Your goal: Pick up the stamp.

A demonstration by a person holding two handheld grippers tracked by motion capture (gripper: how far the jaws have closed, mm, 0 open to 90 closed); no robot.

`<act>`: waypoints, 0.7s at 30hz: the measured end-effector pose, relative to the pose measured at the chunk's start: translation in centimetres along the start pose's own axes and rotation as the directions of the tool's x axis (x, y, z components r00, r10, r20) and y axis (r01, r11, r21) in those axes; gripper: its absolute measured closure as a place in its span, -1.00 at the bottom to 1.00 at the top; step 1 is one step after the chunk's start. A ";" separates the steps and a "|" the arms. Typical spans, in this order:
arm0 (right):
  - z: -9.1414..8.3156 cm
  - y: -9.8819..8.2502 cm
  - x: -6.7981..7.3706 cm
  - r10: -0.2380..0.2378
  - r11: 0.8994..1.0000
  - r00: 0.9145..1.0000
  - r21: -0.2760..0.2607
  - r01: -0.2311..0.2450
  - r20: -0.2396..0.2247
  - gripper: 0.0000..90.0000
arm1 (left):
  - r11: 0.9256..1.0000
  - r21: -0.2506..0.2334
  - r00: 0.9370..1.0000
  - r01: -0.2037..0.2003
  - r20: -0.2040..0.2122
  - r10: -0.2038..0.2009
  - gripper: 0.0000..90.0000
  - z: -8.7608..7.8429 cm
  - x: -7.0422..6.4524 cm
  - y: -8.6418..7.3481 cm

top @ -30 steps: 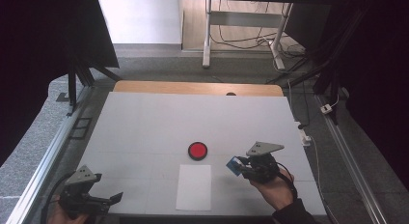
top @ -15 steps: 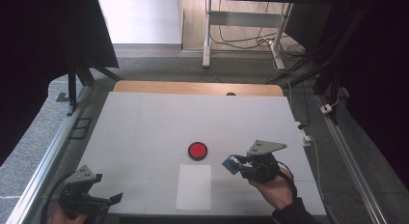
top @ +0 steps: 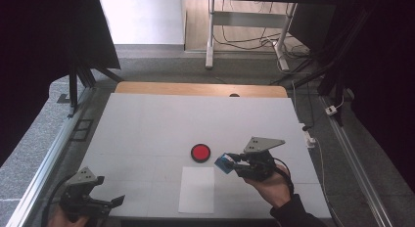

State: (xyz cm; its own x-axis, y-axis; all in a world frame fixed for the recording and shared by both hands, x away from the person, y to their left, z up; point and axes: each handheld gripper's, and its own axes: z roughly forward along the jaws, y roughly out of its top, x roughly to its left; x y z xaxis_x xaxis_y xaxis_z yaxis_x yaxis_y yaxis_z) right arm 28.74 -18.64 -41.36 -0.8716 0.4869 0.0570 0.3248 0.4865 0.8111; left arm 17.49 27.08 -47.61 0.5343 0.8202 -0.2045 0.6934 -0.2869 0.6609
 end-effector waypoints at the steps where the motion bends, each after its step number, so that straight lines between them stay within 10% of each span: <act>1: 0.1 0.2 0.1 -0.003 1.000 1.000 -0.003 0.003 -0.009 0.57 | 1.000 0.001 1.000 0.000 0.004 0.000 -1.00 0.0 0.0 0.0; 21: 2.5 3.0 1.1 -0.060 0.998 0.992 -0.040 0.056 -0.114 0.57 | 1.000 0.001 1.000 -0.008 0.015 0.008 -1.00 -0.1 0.0 0.0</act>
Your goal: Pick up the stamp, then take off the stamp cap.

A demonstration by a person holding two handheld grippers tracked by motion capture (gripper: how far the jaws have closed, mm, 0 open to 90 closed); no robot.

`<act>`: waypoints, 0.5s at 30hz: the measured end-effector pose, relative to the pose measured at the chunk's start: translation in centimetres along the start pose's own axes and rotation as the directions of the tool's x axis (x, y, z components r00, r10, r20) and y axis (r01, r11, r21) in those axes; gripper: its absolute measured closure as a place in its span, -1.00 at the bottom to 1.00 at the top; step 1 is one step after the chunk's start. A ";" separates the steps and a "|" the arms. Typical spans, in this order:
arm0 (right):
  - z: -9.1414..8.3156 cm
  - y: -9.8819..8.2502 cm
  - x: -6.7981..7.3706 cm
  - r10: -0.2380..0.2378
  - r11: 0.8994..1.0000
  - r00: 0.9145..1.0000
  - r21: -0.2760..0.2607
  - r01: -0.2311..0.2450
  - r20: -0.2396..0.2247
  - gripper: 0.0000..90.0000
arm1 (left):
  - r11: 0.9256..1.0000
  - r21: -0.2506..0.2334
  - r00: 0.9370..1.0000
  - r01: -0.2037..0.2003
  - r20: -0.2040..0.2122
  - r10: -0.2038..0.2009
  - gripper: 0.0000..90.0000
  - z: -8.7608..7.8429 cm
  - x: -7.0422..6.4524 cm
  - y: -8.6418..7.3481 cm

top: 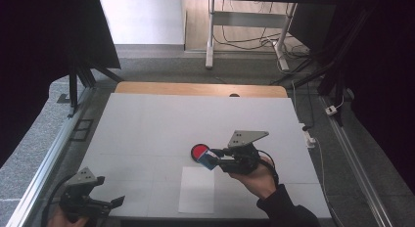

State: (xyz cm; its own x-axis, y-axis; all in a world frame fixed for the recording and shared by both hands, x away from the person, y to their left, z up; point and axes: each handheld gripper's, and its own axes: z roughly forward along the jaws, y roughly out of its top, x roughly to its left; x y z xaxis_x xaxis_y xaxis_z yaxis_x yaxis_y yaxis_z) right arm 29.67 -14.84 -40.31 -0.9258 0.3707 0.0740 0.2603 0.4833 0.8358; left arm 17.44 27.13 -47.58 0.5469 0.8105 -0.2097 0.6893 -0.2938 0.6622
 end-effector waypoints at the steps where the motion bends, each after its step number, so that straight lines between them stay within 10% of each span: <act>1: 0.0 0.0 0.0 0.000 1.000 1.000 0.000 0.000 0.000 0.57 | 1.000 0.000 1.000 0.000 0.000 0.000 -1.00 0.0 0.0 0.0; 15: -0.1 -0.3 0.5 -0.019 1.000 1.000 0.005 0.020 -0.012 0.57 | 0.994 -0.077 0.995 -0.082 0.053 0.086 -0.95 0.2 -0.7 0.5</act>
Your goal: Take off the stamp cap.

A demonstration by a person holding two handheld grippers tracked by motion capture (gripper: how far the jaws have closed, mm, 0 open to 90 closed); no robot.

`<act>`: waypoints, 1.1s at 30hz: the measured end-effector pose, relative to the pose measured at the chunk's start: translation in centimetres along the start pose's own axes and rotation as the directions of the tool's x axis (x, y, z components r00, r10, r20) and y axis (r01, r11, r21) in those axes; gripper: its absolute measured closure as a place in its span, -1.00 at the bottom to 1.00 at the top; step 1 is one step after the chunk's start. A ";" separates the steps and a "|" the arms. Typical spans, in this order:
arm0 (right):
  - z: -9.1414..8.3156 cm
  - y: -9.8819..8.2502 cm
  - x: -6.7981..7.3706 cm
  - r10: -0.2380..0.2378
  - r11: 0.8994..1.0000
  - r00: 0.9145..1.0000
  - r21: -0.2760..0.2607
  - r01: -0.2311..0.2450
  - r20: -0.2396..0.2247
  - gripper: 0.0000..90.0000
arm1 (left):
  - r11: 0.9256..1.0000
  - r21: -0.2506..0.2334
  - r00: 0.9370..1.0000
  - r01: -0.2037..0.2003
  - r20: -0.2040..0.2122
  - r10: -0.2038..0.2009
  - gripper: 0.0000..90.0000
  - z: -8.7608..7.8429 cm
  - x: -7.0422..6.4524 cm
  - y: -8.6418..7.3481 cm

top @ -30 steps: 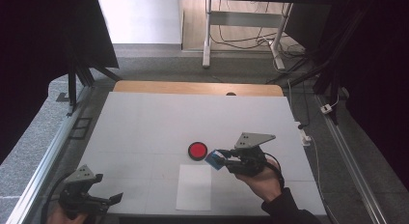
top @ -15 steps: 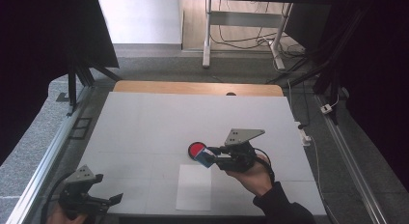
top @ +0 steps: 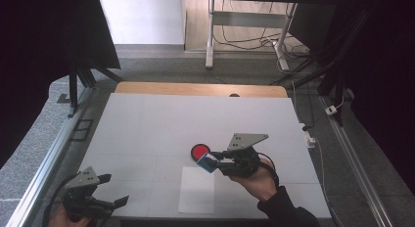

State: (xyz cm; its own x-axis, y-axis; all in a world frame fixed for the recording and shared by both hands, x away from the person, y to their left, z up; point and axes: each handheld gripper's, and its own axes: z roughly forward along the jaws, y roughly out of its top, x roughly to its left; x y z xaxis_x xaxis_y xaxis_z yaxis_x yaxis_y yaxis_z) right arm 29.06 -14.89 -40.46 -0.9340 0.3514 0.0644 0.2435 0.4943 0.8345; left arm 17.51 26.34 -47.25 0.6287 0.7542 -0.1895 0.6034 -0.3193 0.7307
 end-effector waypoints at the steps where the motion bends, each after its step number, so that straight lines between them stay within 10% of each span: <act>1: 0.0 0.0 0.0 0.000 1.000 1.000 0.000 0.000 0.000 0.57 | 1.000 -0.009 1.000 -0.010 0.001 0.010 -0.95 0.1 -0.1 0.1; 22: -0.7 0.1 0.5 -0.035 0.999 0.999 -0.012 0.035 -0.017 0.57 | 0.985 0.015 0.979 -0.171 0.116 0.168 -1.00 4.1 -1.9 3.2; 33: -0.8 0.1 0.6 -0.030 0.999 0.999 -0.022 0.030 -0.035 0.57 | 0.982 0.025 0.964 -0.188 0.195 0.180 -1.00 6.0 -2.2 5.3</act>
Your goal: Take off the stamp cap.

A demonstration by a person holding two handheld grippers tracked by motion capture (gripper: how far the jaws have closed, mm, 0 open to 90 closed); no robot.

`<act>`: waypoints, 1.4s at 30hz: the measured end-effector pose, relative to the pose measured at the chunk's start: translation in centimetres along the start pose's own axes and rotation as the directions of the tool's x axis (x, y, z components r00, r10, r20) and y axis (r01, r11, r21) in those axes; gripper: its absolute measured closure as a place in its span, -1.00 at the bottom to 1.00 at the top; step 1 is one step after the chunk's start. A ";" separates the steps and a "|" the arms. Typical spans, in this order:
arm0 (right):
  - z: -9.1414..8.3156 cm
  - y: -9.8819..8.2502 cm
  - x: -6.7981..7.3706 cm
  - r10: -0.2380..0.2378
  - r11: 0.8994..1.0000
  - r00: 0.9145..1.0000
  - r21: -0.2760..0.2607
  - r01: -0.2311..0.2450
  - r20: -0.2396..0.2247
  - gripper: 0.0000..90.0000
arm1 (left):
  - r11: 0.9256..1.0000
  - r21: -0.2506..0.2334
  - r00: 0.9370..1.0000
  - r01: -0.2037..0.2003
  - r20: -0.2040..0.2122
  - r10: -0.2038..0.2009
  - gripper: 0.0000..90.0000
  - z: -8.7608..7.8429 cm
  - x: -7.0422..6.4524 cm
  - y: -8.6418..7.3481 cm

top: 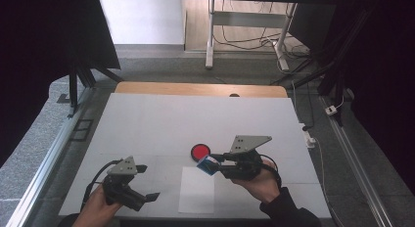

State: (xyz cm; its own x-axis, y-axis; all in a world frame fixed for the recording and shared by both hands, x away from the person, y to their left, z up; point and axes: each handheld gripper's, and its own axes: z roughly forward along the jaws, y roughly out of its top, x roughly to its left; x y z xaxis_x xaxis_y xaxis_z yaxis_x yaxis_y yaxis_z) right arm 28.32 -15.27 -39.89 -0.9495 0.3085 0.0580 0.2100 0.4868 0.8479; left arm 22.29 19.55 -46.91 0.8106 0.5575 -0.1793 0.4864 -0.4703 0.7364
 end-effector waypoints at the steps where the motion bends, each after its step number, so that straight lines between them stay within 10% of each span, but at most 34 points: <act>1: 0.0 0.0 0.0 0.000 1.000 1.000 0.000 0.000 0.000 0.57 | 1.000 -0.004 1.000 -0.002 0.005 0.002 -1.00 0.2 0.0 0.2; 27: -0.1 0.2 0.4 0.003 1.000 0.999 -0.017 -0.004 -0.039 0.57 | 0.991 -0.022 0.978 -0.131 0.161 0.133 -1.00 4.6 0.1 5.5; 42: -0.1 0.3 0.5 -0.013 1.000 0.998 -0.011 0.012 -0.060 0.57 | 0.977 -0.055 0.936 -0.206 0.279 0.213 -1.00 7.3 0.0 7.9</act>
State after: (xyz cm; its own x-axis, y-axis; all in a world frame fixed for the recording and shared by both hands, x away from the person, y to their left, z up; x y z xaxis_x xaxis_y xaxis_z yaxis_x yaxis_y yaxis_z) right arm 27.90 -15.08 -39.55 -0.9644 0.2524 0.0788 0.1958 0.4813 0.8544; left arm 28.50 10.78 -45.82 0.9536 0.2307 -0.1933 0.2904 -0.5368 0.7922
